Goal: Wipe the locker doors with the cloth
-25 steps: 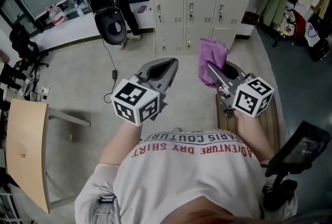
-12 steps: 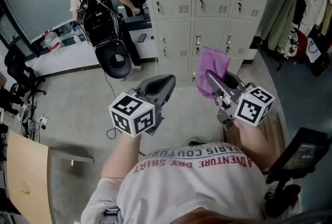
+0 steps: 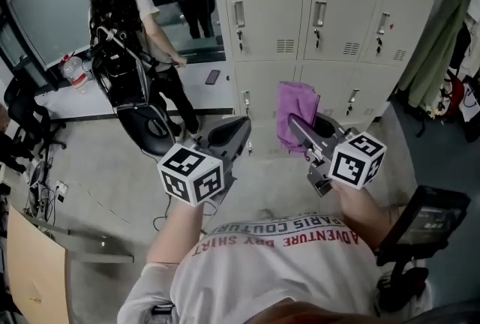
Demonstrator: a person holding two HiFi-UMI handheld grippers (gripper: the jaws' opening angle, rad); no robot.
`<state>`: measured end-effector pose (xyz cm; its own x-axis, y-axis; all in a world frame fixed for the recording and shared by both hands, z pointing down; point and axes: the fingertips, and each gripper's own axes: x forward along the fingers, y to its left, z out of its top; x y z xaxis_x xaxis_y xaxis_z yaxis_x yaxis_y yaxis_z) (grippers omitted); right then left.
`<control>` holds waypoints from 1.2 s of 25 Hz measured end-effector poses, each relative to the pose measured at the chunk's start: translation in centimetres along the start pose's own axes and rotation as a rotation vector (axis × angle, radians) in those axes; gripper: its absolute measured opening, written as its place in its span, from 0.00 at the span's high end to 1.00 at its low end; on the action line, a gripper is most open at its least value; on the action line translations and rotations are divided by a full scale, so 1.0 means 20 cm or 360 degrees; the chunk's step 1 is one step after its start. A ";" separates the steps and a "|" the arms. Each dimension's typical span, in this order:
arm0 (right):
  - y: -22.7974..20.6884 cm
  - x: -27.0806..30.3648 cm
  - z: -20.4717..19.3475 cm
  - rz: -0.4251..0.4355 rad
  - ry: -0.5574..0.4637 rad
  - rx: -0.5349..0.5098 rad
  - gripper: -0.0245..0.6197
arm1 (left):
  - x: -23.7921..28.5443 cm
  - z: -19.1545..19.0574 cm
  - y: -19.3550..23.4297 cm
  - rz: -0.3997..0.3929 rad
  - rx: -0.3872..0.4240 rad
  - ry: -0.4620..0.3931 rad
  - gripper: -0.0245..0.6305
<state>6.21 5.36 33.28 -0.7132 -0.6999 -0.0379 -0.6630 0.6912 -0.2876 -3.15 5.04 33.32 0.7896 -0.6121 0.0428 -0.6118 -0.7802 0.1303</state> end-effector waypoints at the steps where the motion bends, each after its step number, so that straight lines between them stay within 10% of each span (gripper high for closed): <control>1: -0.11 0.08 0.00 0.0002 0.0007 0.0000 0.86 | 0.10 0.00 0.09 0.0002 0.0008 -0.0005 0.96; 11: -0.70 0.58 0.49 0.0005 -0.0135 -0.0073 0.86 | 0.67 0.34 0.66 0.0060 0.0085 -0.0091 0.96; 30: -0.85 0.88 0.66 0.0051 -0.0184 -0.0093 0.86 | 0.86 0.49 0.94 0.0022 0.0126 -0.0039 0.96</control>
<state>7.91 -21.12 24.97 -0.7054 -0.6912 -0.1570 -0.6550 0.7203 -0.2285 -1.52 -21.46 26.89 0.7804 -0.6250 0.0198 -0.6251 -0.7788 0.0511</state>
